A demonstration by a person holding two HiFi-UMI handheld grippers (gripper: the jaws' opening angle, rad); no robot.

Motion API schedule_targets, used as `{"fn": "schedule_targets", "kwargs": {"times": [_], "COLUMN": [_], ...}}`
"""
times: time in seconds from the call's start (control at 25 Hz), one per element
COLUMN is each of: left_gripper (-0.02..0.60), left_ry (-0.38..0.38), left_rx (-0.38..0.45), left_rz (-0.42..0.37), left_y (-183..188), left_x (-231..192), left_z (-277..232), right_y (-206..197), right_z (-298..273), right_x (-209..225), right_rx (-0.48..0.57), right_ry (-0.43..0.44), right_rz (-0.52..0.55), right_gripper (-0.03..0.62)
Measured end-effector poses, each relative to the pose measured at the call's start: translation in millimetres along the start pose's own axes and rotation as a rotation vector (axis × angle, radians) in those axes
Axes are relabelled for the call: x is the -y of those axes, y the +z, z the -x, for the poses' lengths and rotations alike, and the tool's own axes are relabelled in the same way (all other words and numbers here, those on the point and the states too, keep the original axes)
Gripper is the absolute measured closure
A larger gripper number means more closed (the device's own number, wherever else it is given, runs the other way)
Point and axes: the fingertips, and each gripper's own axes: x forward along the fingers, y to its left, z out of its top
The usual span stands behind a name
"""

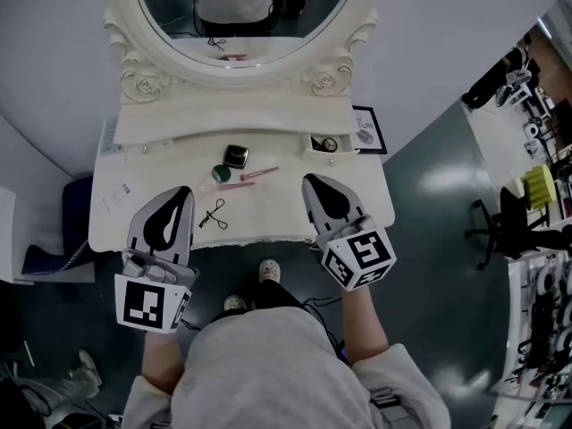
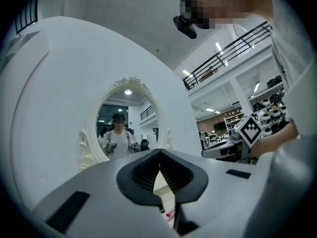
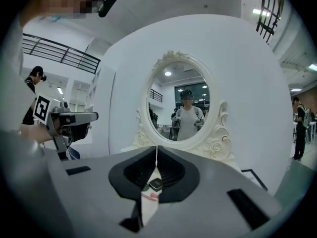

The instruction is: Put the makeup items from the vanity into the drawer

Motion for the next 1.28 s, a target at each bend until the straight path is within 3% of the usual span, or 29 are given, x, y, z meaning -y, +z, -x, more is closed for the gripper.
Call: {"fn": "schedule_targets", "kwargs": {"times": [0.76,1.28], "left_gripper": [0.566,0.566], "left_ry": [-0.018,0.016], "left_rx": [0.043,0.067], "left_rz": [0.029,0.024], "left_y": [11.2,29.6], "left_x": [-15.0,3.4], "left_z": [50.6,60.6], "right_y": [26.4,48.3], "right_z": [31.6,53.3], "right_x": [-62.4,-73.0], "right_rx": [0.108,0.146], "right_ry": [-0.040,0.012], "right_rz": [0.027,0.096], "right_gripper": [0.571,0.571]}}
